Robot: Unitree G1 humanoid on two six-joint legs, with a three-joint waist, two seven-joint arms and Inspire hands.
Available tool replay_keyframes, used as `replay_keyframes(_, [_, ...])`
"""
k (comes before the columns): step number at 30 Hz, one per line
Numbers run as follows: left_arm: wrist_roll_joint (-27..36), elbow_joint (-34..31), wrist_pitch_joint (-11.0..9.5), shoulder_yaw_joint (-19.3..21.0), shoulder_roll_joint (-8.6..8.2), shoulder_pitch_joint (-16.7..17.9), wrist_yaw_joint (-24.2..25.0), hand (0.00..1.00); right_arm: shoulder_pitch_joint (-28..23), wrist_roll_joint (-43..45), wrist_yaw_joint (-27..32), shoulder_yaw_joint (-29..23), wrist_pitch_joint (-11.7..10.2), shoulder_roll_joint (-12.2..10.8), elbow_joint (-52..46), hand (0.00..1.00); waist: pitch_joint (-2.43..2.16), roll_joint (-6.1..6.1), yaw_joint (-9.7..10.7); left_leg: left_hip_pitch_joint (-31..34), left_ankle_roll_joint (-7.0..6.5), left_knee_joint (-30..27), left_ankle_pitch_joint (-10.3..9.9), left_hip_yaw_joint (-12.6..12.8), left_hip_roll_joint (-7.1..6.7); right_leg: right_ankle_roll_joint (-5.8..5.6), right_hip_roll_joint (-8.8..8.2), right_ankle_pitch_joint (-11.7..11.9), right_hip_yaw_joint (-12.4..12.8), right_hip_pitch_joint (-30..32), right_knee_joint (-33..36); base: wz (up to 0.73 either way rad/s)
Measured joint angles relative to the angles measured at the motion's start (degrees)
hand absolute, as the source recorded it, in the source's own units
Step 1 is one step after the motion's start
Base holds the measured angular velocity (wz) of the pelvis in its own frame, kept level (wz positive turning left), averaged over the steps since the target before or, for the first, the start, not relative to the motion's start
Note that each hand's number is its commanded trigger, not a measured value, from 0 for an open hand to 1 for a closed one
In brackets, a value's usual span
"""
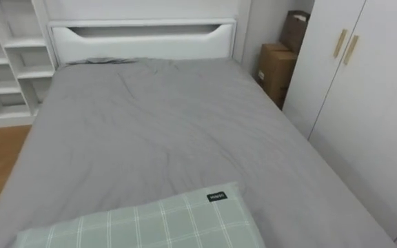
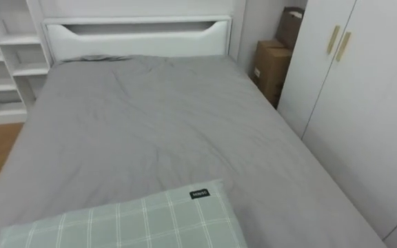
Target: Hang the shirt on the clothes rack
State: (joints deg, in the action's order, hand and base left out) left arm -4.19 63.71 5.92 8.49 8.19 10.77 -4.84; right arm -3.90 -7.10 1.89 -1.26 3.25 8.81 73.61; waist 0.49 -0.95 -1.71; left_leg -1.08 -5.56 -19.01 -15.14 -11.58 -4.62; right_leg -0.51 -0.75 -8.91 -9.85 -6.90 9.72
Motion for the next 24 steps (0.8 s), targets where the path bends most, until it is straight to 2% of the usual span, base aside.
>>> replay_keyframes(9, [-0.5, 0.4, 0.1, -0.5, -0.71, 2.2, 1.6, 0.00, -1.4, -10.8, -6.6, 0.0, 0.0, 0.8, 2.2, 0.00, -0.20, 0.40, 1.1, -0.4, 0.00, 0.7, 0.0, 0.2, 0.08, 0.02, 0.05, -0.1, 0.3, 0.0, -0.1, 0.00])
replay_keyframes(14, [-0.5, 1.6, 1.1, -0.6, -0.66, 3.2, 2.1, 0.00, -1.7, -10.8, -7.2, -0.1, 0.6, 0.8, 2.2, 0.00, -0.23, 0.49, 1.1, -0.5, -0.01, 0.9, 0.1, 0.2, 0.12, 0.03, 0.05, -0.1, 0.2, 0.0, -0.1, -0.02])
replay_keyframes(19, [-1.0, 2.3, 2.1, -3.2, -0.86, 4.5, 4.2, 0.00, -1.2, -10.6, -6.6, 0.0, 1.0, 0.8, 2.0, 0.00, -0.16, 0.45, 1.1, -0.5, 0.00, 1.0, 0.1, 0.2, 0.13, 0.02, 0.07, -0.1, 0.3, 0.0, -0.1, 0.00])
replay_keyframes(24, [-1.8, 2.7, 3.1, -3.2, -1.01, 4.4, 5.0, 0.00, -0.4, -10.1, -6.2, 0.1, 1.9, 0.8, 2.3, 0.00, -0.11, 0.38, 1.0, -0.6, 0.02, 0.9, 0.1, 0.2, 0.11, 0.03, 0.08, -0.1, 0.5, 0.0, -0.1, 0.00])
